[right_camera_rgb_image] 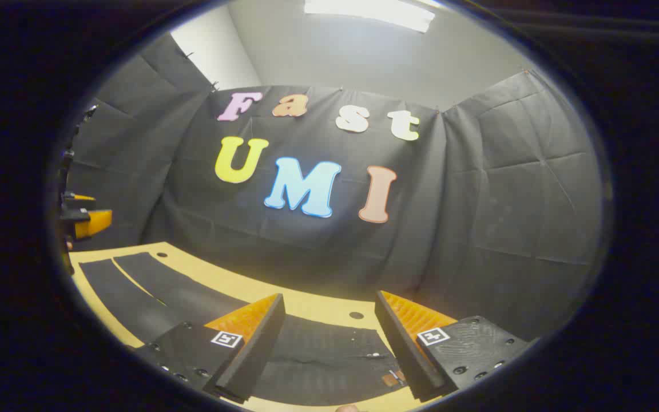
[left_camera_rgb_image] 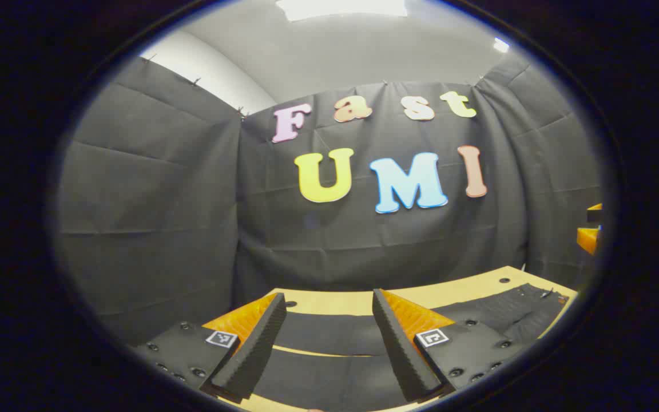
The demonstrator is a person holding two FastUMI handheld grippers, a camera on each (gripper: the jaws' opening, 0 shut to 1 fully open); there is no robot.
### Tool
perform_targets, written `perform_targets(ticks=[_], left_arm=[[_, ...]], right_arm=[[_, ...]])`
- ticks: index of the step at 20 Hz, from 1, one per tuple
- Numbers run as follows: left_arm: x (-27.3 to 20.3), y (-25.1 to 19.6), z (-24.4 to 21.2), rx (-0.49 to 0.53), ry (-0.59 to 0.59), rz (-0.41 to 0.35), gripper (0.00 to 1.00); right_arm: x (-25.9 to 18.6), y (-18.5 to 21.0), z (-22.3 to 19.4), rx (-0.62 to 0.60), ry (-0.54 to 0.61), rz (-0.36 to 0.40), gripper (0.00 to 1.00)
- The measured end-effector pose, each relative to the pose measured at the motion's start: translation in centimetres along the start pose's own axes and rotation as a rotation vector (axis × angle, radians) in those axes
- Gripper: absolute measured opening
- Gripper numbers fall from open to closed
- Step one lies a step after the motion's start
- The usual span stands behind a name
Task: Grasp the waist and the cuffs of the jeans and fold them to make the two legs overlap; first hold the waist and fold one-third of the jeans toward the cuffs, then hold the cuffs and fold the remaining one-third in the same direction to finish folding.
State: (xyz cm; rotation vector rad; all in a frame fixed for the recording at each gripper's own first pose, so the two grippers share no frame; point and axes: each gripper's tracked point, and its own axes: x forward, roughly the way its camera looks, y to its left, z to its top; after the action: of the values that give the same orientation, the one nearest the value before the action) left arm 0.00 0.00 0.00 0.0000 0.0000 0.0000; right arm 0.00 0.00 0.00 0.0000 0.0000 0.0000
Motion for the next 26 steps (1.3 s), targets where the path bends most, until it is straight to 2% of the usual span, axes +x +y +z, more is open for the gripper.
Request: perform_targets(ticks=[2, 4, 5, 6, 7, 10, 13, 18, 20, 21, 26], left_arm=[[0.8, 0.4, -0.1, -0.002, -0.002, 0.017, 0.97], [1.7, 0.2, -0.8, -0.010, 0.021, 0.005, 0.97], [2.2, 0.1, -0.9, -0.012, 0.024, -0.001, 1.00], [2.6, 0.3, -1.2, -0.013, 0.042, -0.005, 0.97], [2.8, 0.4, -1.8, -0.010, 0.066, -0.001, 1.00], [4.2, 1.0, -1.8, -0.016, 0.077, 0.001, 0.97], [5.0, 0.9, -1.9, -0.029, 0.082, -0.016, 0.97], [5.4, 2.2, -2.6, -0.052, 0.091, -0.010, 0.97], [5.4, 3.3, -3.5, -0.078, 0.124, 0.010, 0.94], [5.4, 4.0, -4.2, -0.096, 0.148, 0.021, 0.97], [4.5, 9.0, -7.7, -0.174, 0.253, 0.117, 0.97]], right_arm=[[0.4, 0.4, -0.6, 0.022, 0.038, 0.028, 0.95], [0.9, 0.0, -1.3, 0.043, 0.080, 0.012, 0.94], [1.1, -0.4, -1.2, 0.052, 0.078, -0.010, 0.94], [1.5, -0.9, -1.0, 0.060, 0.080, -0.049, 0.94], [1.8, -1.3, -1.7, 0.077, 0.108, -0.082, 0.94], [2.2, -0.9, -2.1, 0.130, 0.130, -0.127, 0.94], [2.7, -1.9, -2.7, 0.129, 0.155, -0.203, 0.95], [2.6, -3.0, -2.4, 0.108, 0.165, -0.285, 0.94], [2.5, -3.6, -3.5, 0.105, 0.199, -0.316, 0.94], [2.3, -4.0, -4.3, 0.105, 0.224, -0.330, 0.94], [2.5, -5.6, -7.5, 0.169, 0.355, -0.374, 0.94]])
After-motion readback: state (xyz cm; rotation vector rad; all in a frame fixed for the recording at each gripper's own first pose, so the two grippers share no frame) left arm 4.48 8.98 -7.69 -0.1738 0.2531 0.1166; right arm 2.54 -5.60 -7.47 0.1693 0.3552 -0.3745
